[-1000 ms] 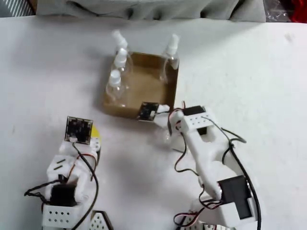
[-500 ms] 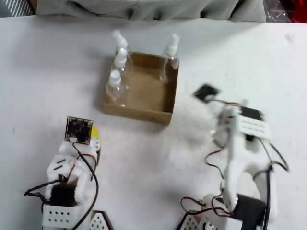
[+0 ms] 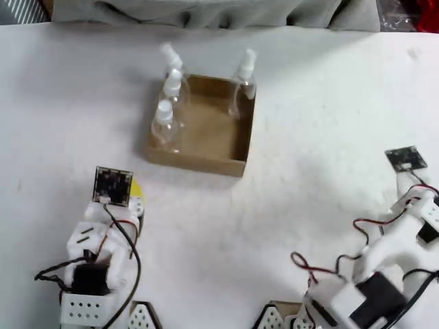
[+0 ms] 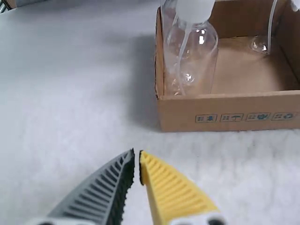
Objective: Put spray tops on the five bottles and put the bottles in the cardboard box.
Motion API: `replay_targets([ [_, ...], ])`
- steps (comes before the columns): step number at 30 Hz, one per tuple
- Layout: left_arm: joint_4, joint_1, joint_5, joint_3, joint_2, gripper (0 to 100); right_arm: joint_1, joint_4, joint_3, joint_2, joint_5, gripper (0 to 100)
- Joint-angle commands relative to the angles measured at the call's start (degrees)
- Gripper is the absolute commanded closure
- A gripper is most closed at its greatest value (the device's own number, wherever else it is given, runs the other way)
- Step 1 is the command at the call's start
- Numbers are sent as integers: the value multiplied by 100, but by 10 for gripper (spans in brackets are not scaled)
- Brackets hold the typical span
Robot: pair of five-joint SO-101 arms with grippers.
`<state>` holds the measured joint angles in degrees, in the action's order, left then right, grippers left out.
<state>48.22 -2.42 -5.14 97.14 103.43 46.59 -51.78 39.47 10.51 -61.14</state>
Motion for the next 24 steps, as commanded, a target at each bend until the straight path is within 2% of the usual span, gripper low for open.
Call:
replay_targets([
  [1, 9, -48, -44, -18, 154, 976, 110, 435, -70, -637, -949, 745],
  [7, 9, -48, -44, -18, 154, 976, 75, 752, -237, -989, -1020, 599],
  [11, 9, -48, -44, -18, 154, 976, 57, 716, -510, -989, -1020, 577],
  [13, 9, -48, -44, -18, 154, 976, 57, 356, -730, -989, -1020, 577],
  [19, 9, -48, -44, -18, 154, 976, 4, -1675, -1855, -989, -993, 577],
  [24, 9, -57, -44, -18, 154, 976, -4, -1859, -2198, -989, -299, 577],
])
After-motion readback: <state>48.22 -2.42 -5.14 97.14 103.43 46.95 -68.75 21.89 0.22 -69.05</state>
